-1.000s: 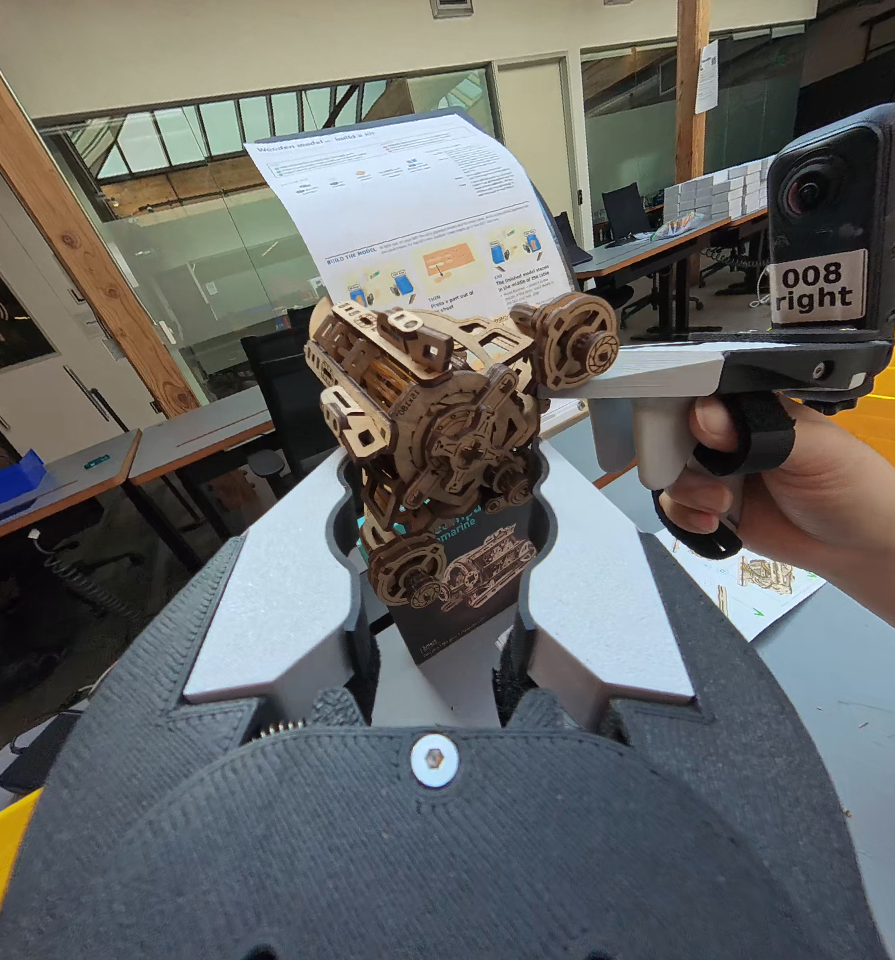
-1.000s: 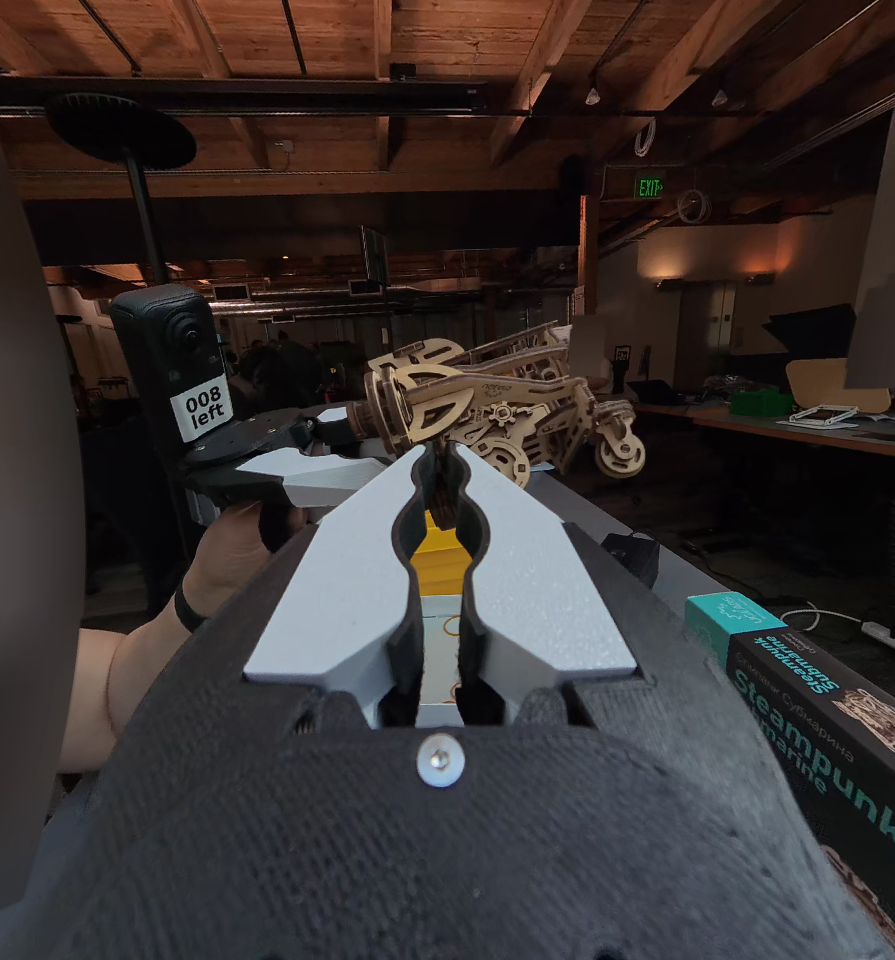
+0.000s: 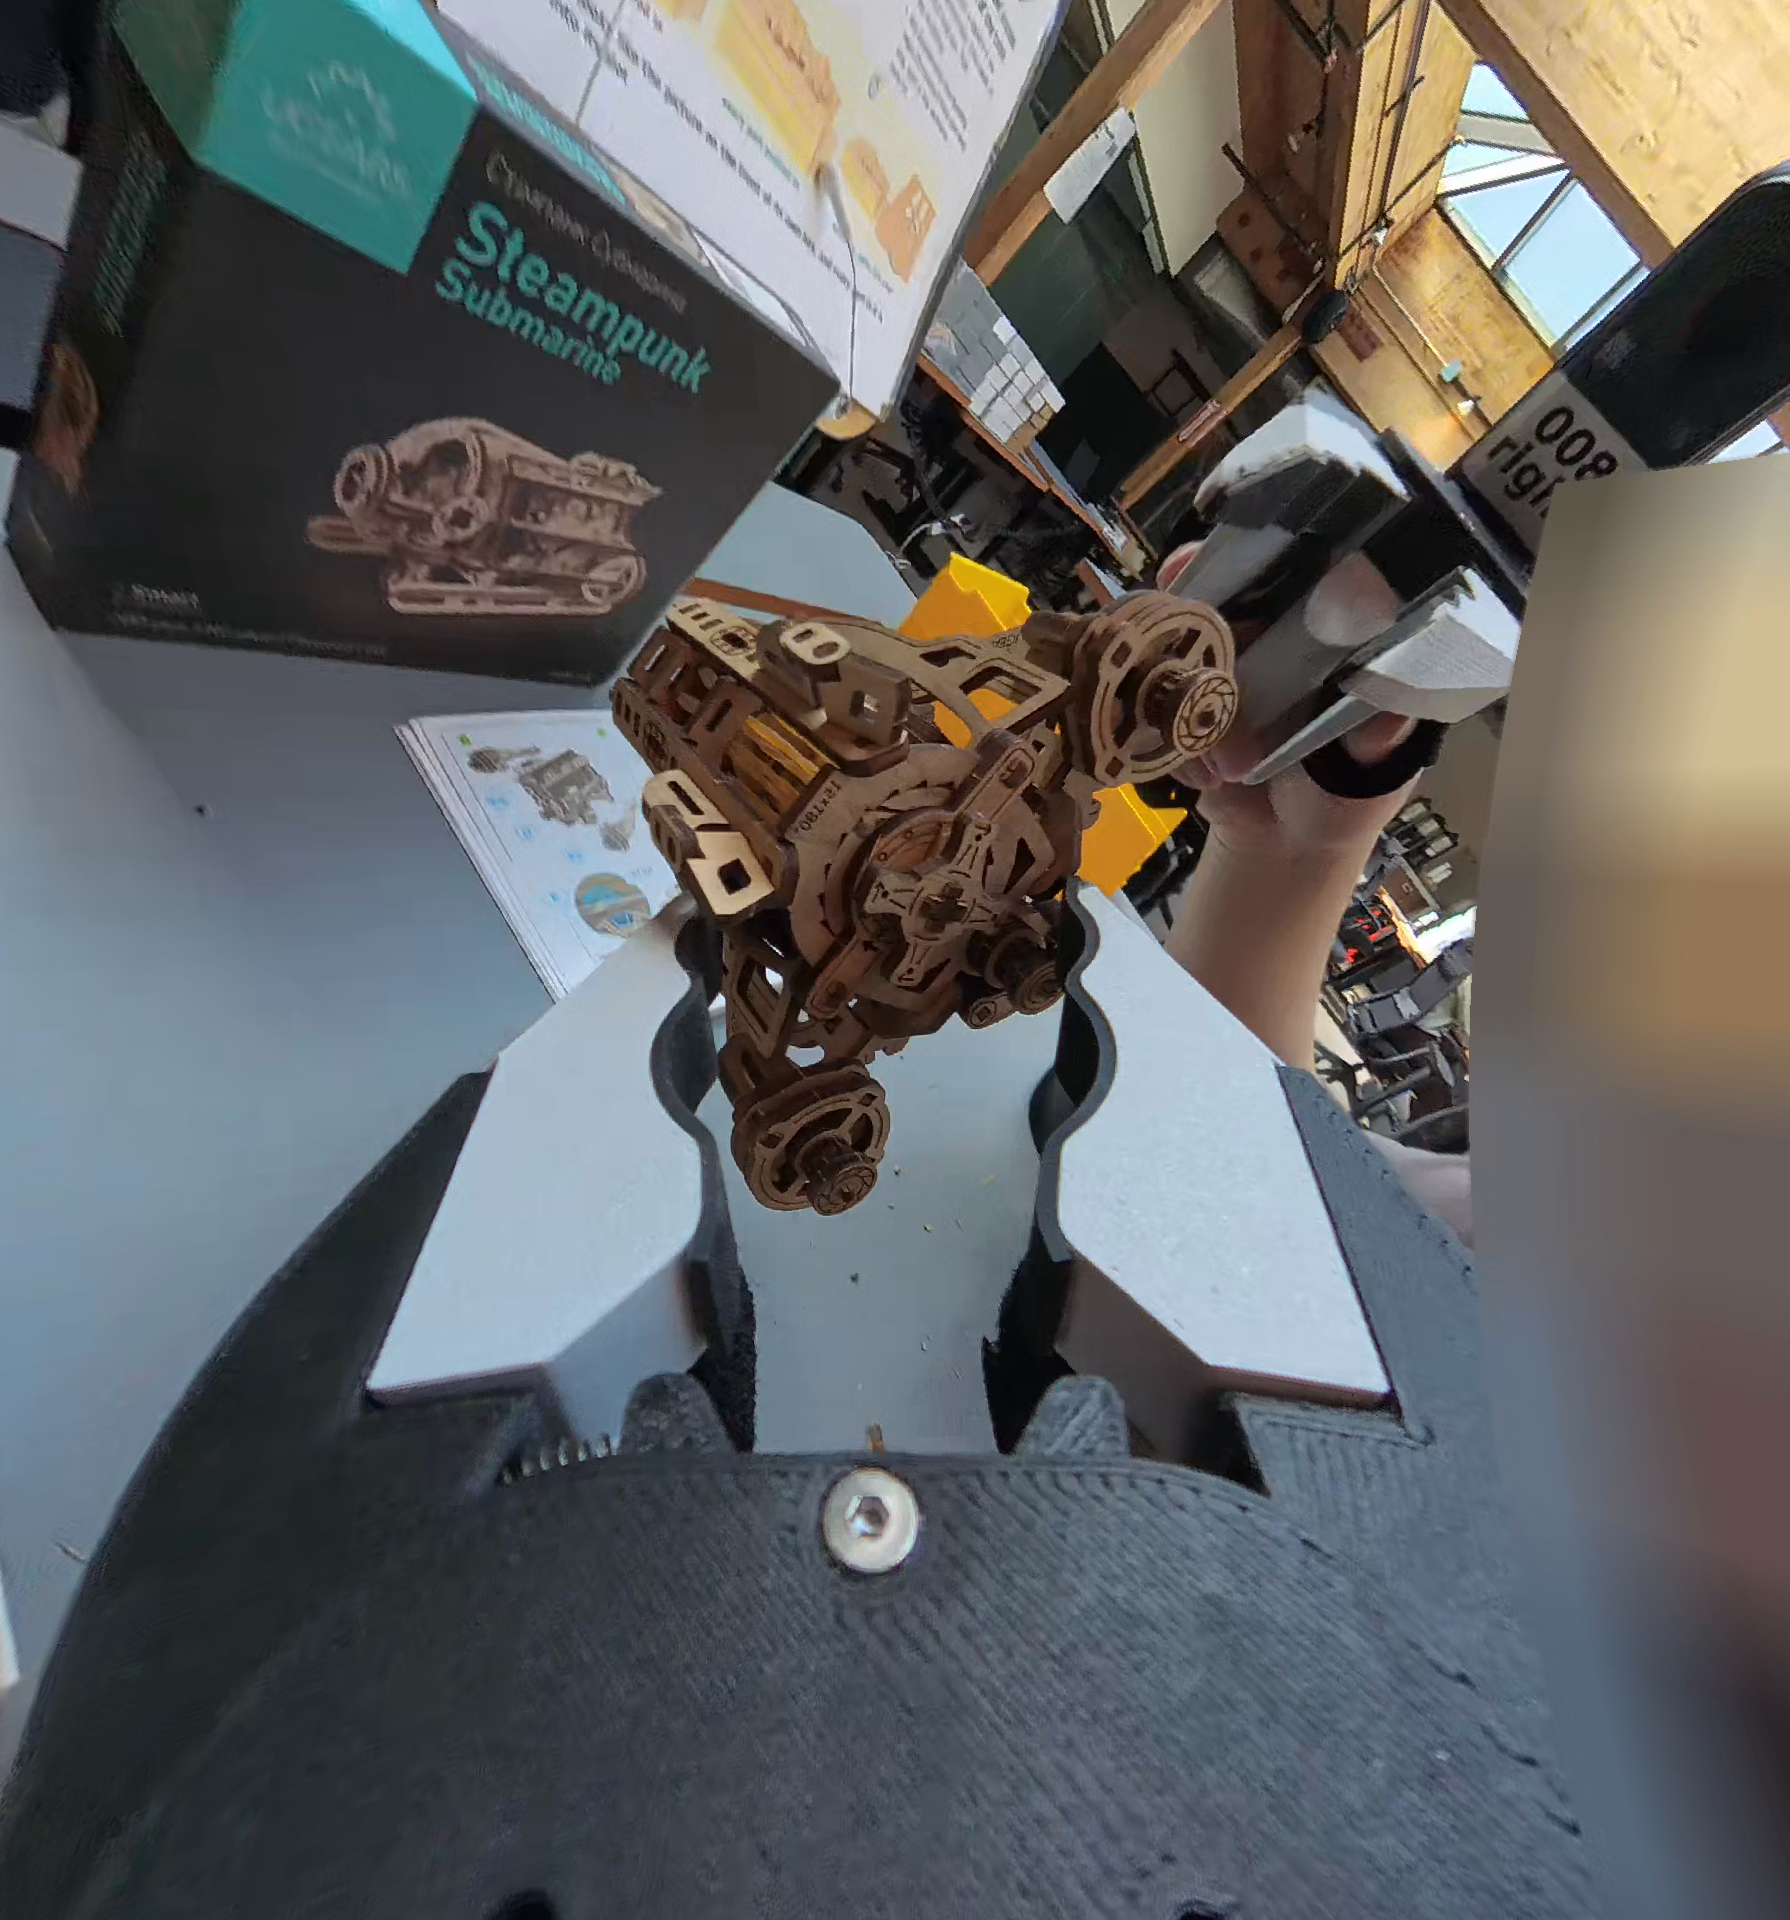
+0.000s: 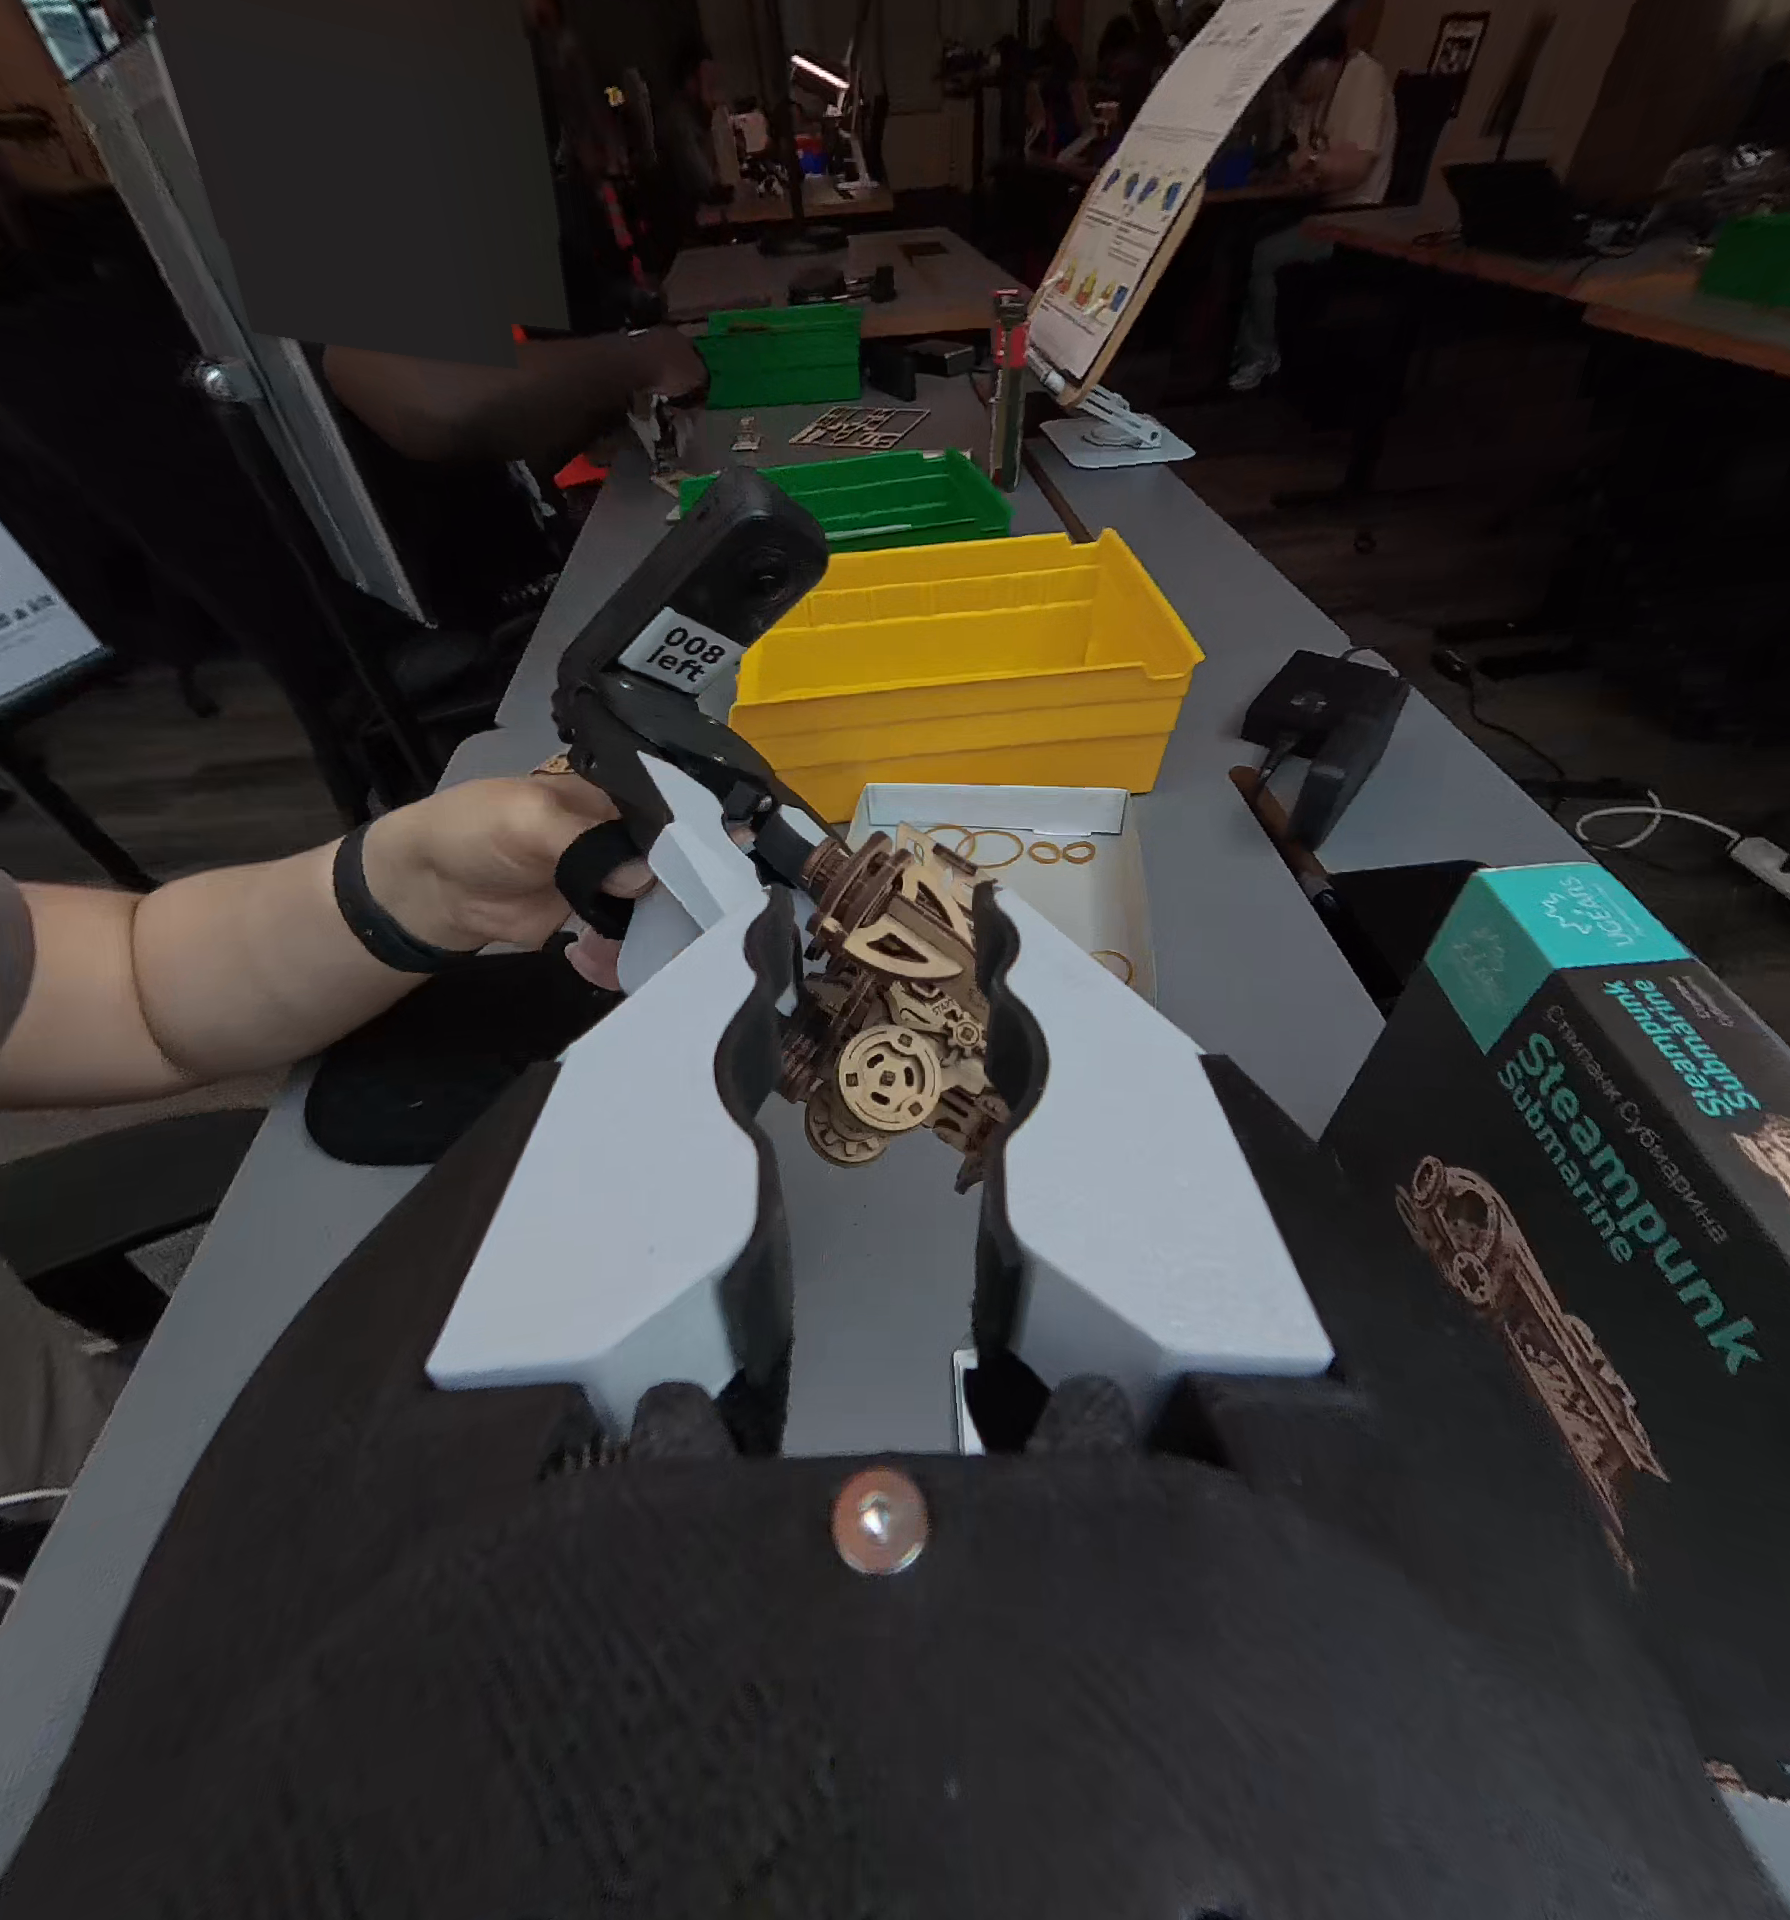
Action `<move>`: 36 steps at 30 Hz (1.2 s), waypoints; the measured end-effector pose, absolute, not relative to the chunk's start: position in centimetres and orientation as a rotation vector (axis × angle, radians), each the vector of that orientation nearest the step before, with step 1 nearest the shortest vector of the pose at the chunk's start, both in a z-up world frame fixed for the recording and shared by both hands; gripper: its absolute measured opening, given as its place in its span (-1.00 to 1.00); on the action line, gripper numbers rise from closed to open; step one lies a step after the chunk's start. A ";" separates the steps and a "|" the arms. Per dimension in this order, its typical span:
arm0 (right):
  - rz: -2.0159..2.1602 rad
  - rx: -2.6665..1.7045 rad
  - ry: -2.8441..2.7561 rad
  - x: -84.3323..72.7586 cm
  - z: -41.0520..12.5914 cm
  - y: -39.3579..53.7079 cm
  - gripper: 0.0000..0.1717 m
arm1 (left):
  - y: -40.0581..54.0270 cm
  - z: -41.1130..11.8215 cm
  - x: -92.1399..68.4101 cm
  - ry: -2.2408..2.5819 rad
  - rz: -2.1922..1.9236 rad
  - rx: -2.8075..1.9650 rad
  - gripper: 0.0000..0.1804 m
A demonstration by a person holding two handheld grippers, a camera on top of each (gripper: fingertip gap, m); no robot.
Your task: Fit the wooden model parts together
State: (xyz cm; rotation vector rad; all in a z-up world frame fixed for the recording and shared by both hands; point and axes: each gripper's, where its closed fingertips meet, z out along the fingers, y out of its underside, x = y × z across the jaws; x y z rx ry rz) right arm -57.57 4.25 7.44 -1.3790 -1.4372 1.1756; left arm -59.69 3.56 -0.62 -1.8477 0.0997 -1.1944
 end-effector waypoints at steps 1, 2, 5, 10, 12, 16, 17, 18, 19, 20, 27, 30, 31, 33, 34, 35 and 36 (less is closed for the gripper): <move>1.150 -1.324 -1.519 -57.2 7.1 3.1 -0.57 | 2.6 -1.3 -59.4 0.105 -1.239 -1.858 -0.30; 1.102 -1.272 -1.600 -56.8 6.5 2.1 -0.53 | 1.6 -1.8 -59.0 0.119 -1.286 -1.861 -0.30; 0.971 -1.068 -1.787 -55.4 3.6 -0.6 -0.41 | -1.3 -3.3 -58.0 0.180 -1.428 -1.900 -0.30; 1.088 -1.025 -1.794 -53.7 0.1 -3.3 -0.36 | -4.9 -5.6 -55.7 0.250 -1.675 -1.968 -0.29; 1.228 -1.111 -1.783 -53.2 -1.3 -3.9 -0.41 | -5.7 -6.3 -55.0 0.270 -1.727 -1.979 -0.29; 1.521 -1.197 -1.752 -52.1 -2.8 -5.5 -0.68 | -7.0 -7.2 -53.6 0.353 -1.740 -1.972 -0.29; 1.569 -1.204 -1.733 -51.9 -2.9 -5.7 -0.72 | -7.3 -7.4 -53.3 0.377 -1.742 -1.969 -0.29; 1.596 -1.216 -1.715 -51.9 -3.1 -5.7 -0.73 | -7.5 -7.7 -53.1 0.398 -1.745 -1.969 -0.29; 1.603 -1.228 -1.714 -51.9 -3.3 -5.8 -0.74 | -7.7 -7.9 -52.9 0.416 -1.745 -1.966 -0.29; 1.598 -1.230 -1.730 -51.8 -3.7 -5.9 -0.74 | -7.8 -8.2 -52.7 0.427 -1.740 -1.963 -0.29; 1.529 -1.231 -1.858 -51.7 -6.2 -6.8 -0.99 | -7.8 -9.0 -52.8 0.410 -1.783 -1.978 -0.28; 1.506 -1.241 -1.882 -51.7 -7.1 -6.8 -0.99 | -7.2 -9.3 -53.1 0.356 -1.775 -2.004 -0.25; 1.498 -1.242 -1.894 -51.7 -7.4 -6.8 -0.99 | -7.0 -9.3 -53.4 0.335 -1.775 -2.002 -0.21; 1.469 -1.253 -1.902 -51.8 -8.1 -6.7 -0.97 | -6.7 -9.3 -53.9 0.309 -1.761 -2.008 -0.22; 1.475 -1.251 -1.899 -51.9 -8.1 -6.7 -0.96 | -6.7 -9.2 -54.2 0.306 -1.753 -2.008 -0.21; 1.490 -1.258 -1.889 -52.0 -8.0 -6.8 -0.97 | -6.7 -9.1 -54.5 0.305 -1.741 -2.006 -0.22; 1.487 -1.271 -1.882 -52.1 -8.1 -6.7 -0.96 | -6.8 -9.0 -54.9 0.302 -1.722 -2.006 -0.23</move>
